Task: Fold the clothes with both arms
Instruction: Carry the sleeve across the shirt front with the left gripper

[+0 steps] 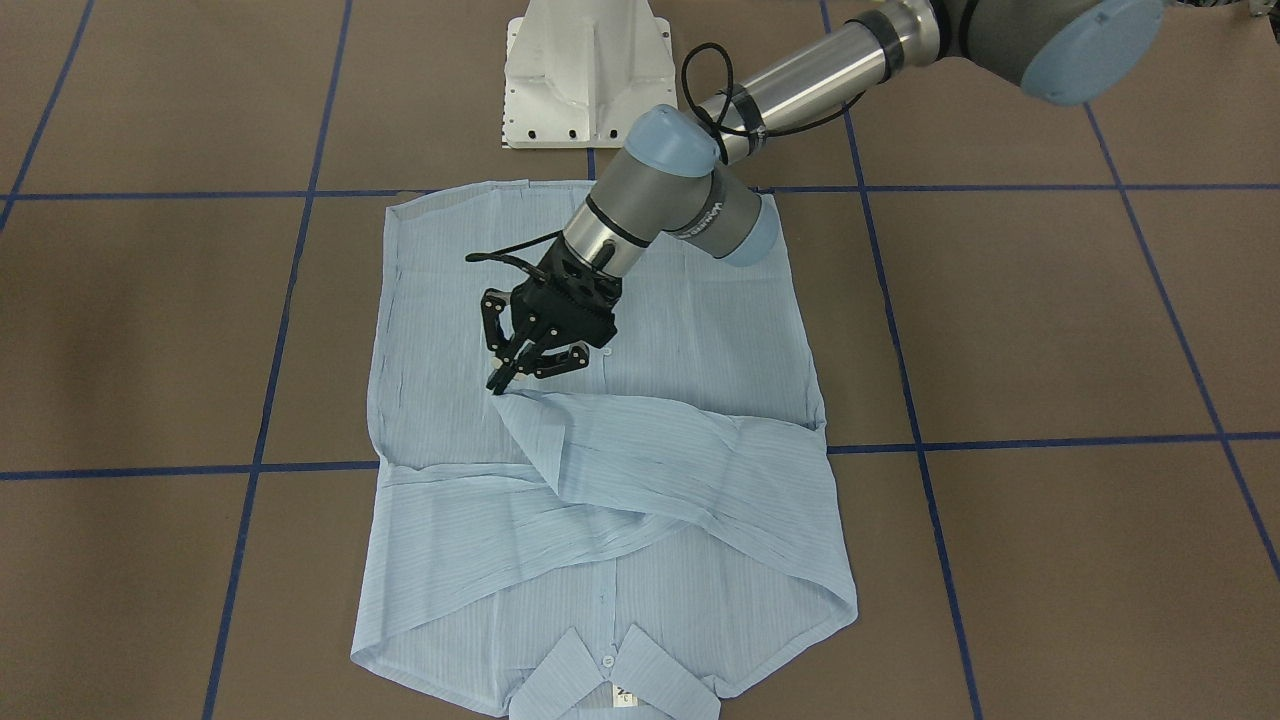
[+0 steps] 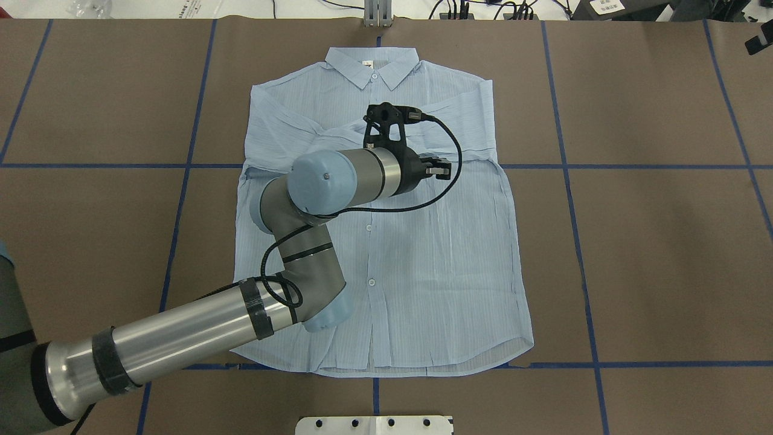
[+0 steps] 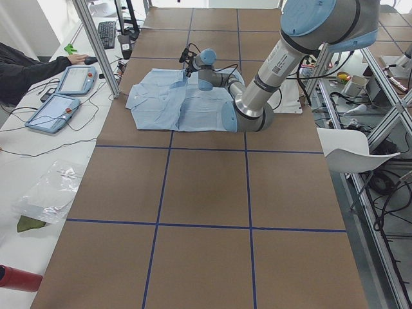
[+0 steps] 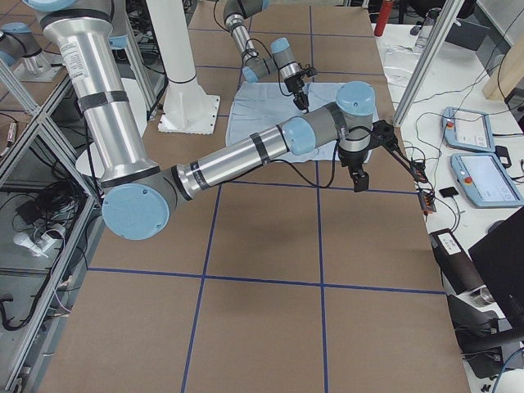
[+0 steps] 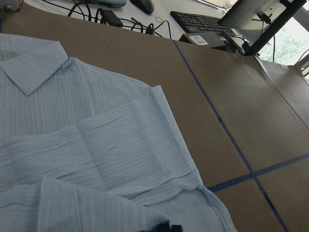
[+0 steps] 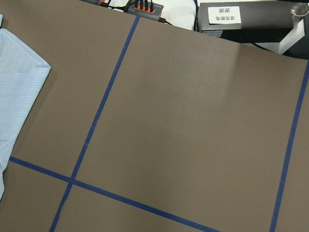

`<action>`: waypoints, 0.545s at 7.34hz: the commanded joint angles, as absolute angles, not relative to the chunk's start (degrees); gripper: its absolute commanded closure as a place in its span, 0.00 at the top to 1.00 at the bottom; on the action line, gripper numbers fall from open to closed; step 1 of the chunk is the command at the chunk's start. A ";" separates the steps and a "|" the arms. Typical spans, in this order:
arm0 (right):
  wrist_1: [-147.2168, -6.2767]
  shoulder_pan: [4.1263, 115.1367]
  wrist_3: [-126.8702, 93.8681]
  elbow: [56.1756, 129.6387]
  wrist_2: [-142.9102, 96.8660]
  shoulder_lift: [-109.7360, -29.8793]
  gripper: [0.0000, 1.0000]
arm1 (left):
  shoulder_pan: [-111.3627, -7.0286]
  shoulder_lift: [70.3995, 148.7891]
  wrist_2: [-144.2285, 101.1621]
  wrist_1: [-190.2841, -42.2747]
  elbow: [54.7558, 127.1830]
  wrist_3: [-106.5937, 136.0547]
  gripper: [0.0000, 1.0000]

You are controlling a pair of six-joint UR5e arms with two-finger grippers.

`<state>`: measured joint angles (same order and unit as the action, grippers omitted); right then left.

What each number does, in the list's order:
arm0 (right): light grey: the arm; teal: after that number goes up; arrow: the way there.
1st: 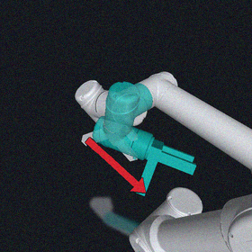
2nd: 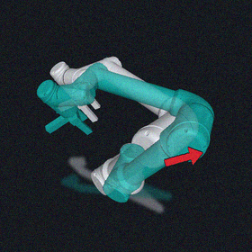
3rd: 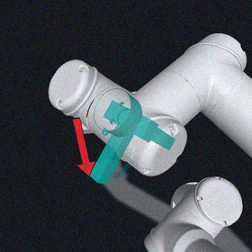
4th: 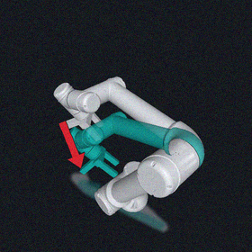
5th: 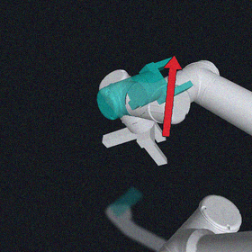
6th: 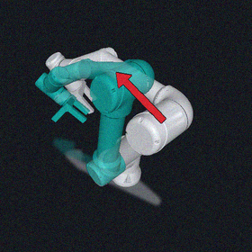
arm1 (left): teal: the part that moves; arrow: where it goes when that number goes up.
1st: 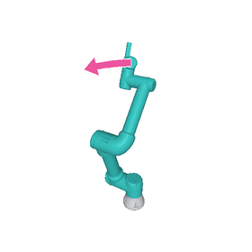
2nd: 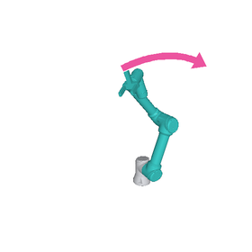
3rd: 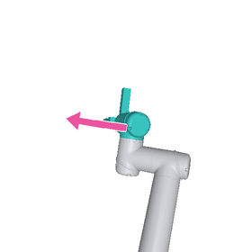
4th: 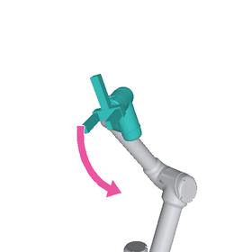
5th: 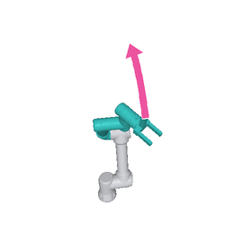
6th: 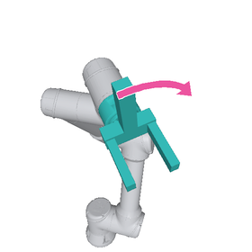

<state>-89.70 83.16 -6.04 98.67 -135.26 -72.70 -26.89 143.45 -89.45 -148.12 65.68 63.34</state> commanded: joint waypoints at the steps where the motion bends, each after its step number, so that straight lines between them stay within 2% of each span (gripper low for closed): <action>1: -89.65 83.14 -7.03 98.88 -135.26 -72.69 1.00 | -25.40 144.93 -88.59 -147.13 64.95 63.20 1.00; 2: -89.65 83.14 -8.68 99.22 -135.26 -72.69 1.00 | -25.75 144.76 -89.03 -142.60 66.00 62.24 1.00; 3: -89.65 82.97 -10.79 100.19 -135.26 -72.77 1.00 | -26.62 144.32 -89.29 -134.47 70.36 59.36 1.00; 4: -89.56 81.23 -15.51 102.72 -135.00 -73.64 1.00 | -27.33 139.79 -90.86 -128.56 78.23 58.54 1.00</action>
<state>-89.63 82.61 -11.02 100.42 -135.20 -72.95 -26.49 143.35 -89.55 -136.14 70.77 60.19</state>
